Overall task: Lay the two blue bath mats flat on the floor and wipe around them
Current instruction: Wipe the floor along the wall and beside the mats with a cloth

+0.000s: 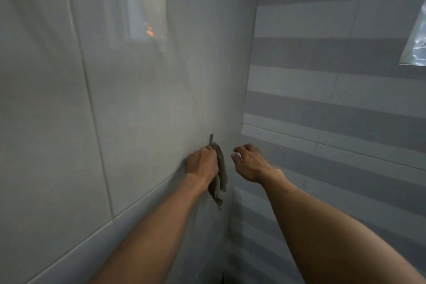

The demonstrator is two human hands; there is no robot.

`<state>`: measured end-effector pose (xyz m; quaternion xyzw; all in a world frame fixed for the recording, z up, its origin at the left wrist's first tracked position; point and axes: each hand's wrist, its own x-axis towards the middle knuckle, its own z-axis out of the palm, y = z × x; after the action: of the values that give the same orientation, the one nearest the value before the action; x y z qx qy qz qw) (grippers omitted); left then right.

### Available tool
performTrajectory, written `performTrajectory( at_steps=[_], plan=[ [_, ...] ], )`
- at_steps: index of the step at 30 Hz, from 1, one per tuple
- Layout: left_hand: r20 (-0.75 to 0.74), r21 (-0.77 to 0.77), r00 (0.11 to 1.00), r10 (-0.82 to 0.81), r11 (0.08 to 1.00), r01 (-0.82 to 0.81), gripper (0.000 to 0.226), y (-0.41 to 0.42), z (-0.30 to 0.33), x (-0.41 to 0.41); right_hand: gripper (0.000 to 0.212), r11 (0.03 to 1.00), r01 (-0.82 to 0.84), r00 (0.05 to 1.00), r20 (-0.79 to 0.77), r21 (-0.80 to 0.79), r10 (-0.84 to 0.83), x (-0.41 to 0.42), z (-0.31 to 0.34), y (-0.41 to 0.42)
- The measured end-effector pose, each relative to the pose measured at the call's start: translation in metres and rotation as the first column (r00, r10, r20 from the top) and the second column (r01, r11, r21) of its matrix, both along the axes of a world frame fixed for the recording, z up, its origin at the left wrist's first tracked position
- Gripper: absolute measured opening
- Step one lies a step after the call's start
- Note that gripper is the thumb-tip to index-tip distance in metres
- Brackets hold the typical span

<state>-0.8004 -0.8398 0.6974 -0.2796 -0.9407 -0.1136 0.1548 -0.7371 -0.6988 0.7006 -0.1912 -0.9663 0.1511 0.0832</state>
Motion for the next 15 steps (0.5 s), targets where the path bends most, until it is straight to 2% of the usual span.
performTrajectory(
  at_steps=[7,11,15],
  plan=[
    [-0.049,-0.132,0.997,-0.063,0.990,0.056,0.029,0.025,0.005,-0.027,0.049,0.990,-0.122,0.992,0.028,-0.072,0.124,-0.063,-0.008,0.004],
    [-0.046,-0.151,0.996,-0.073,0.986,0.066,0.027,0.033,0.008,-0.031,0.024,0.980,-0.178,0.984,0.007,-0.089,0.180,-0.078,-0.008,0.009],
    [0.011,-0.188,0.999,-0.045,0.981,0.046,0.026,0.041,0.032,-0.035,0.013,0.981,-0.171,0.984,0.032,-0.095,0.175,-0.079,-0.001,0.024]
  ],
)
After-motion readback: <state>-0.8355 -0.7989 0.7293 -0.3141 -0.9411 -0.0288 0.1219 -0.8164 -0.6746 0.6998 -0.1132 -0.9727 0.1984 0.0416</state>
